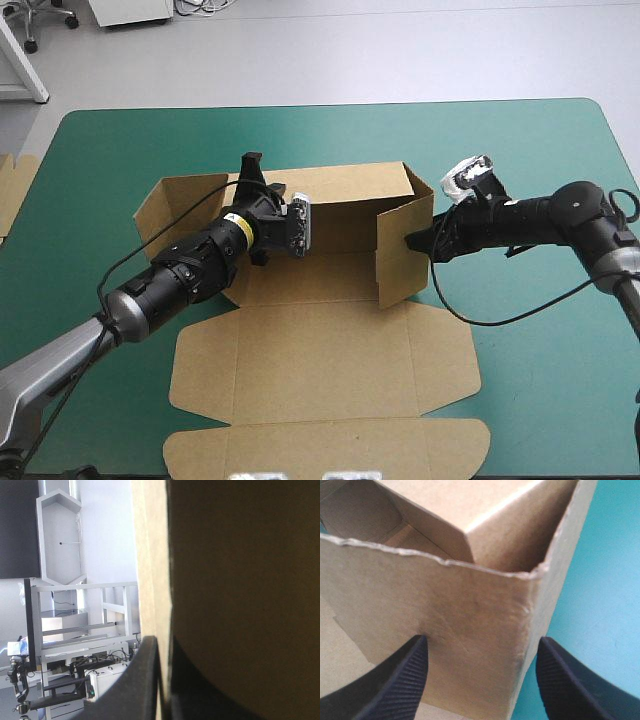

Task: Fold the box

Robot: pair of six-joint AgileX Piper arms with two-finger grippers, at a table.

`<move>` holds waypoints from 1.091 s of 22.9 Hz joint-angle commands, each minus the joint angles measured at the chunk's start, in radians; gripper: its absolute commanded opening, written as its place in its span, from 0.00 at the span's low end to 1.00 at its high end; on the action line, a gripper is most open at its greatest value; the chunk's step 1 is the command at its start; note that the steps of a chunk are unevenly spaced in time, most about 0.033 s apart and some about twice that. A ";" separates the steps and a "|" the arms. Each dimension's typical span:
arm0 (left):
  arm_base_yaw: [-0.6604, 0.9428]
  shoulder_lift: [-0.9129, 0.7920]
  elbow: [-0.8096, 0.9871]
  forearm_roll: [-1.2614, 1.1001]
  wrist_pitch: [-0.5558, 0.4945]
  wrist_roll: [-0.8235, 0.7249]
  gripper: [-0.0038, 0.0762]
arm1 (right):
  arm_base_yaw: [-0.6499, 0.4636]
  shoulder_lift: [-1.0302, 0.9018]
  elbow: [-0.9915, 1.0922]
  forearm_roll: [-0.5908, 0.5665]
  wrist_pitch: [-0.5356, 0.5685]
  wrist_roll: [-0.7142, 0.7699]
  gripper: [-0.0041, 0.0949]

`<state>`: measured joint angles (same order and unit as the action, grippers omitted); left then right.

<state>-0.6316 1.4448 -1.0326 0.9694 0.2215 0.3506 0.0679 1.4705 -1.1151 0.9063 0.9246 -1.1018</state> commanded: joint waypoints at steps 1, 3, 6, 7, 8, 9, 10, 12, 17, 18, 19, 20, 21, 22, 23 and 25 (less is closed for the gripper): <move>-0.010 -0.017 -0.016 -0.013 -0.058 -0.015 0.03 | 0.038 -0.014 -0.021 0.054 -0.030 -0.012 0.63; -0.010 -0.017 -0.016 -0.013 -0.058 -0.015 0.03 | 0.056 -0.005 -0.021 0.054 -0.044 -0.007 0.62; -0.010 -0.017 -0.016 -0.009 -0.059 -0.015 0.03 | 0.061 -0.002 -0.021 0.021 -0.044 0.041 0.60; -0.010 -0.017 -0.016 -0.009 -0.059 -0.015 0.03 | 0.061 -0.001 -0.021 0.000 -0.038 0.055 0.60; -0.010 -0.017 -0.016 -0.009 -0.060 -0.015 0.03 | 0.061 0.002 -0.021 -0.006 -0.031 0.056 0.60; -0.010 -0.017 -0.016 -0.009 -0.062 -0.015 0.03 | 0.061 0.004 -0.021 -0.004 -0.029 0.056 0.60; -0.010 -0.017 -0.016 -0.006 -0.062 -0.015 0.03 | 0.064 0.008 -0.021 0.003 -0.037 0.056 0.60; -0.010 -0.017 -0.018 0.001 -0.062 -0.015 0.03 | 0.073 0.020 -0.021 -0.014 -0.068 0.058 0.60; -0.010 -0.017 -0.046 0.009 -0.062 -0.017 0.03 | 0.073 0.035 -0.021 -0.044 -0.089 0.082 0.60; -0.010 -0.017 -0.048 0.020 -0.062 -0.017 0.03 | 0.073 0.035 -0.021 -0.044 -0.108 0.082 0.60; -0.010 -0.017 -0.050 0.020 -0.062 -0.017 0.03 | 0.073 0.035 -0.023 -0.042 -0.119 0.082 0.60; -0.010 -0.017 -0.050 0.020 -0.062 -0.017 0.03 | 0.073 0.035 -0.023 -0.033 -0.127 0.082 0.60; -0.010 -0.017 -0.050 0.020 -0.062 -0.017 0.03 | 0.073 0.035 -0.023 -0.028 -0.140 0.082 0.60; -0.010 -0.017 -0.050 0.022 -0.062 -0.017 0.03 | 0.073 0.035 -0.023 -0.020 -0.153 0.082 0.60; -0.010 -0.017 -0.050 0.027 -0.062 -0.017 0.03 | 0.073 0.035 -0.023 -0.009 -0.165 0.082 0.60; -0.010 -0.017 -0.050 0.051 -0.062 -0.017 0.03 | 0.073 0.035 -0.023 0.013 -0.171 0.059 0.60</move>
<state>-0.6325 1.4575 -1.0538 0.9984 0.2116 0.3426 0.1448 1.5362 -1.1151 0.8500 0.8192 -1.0228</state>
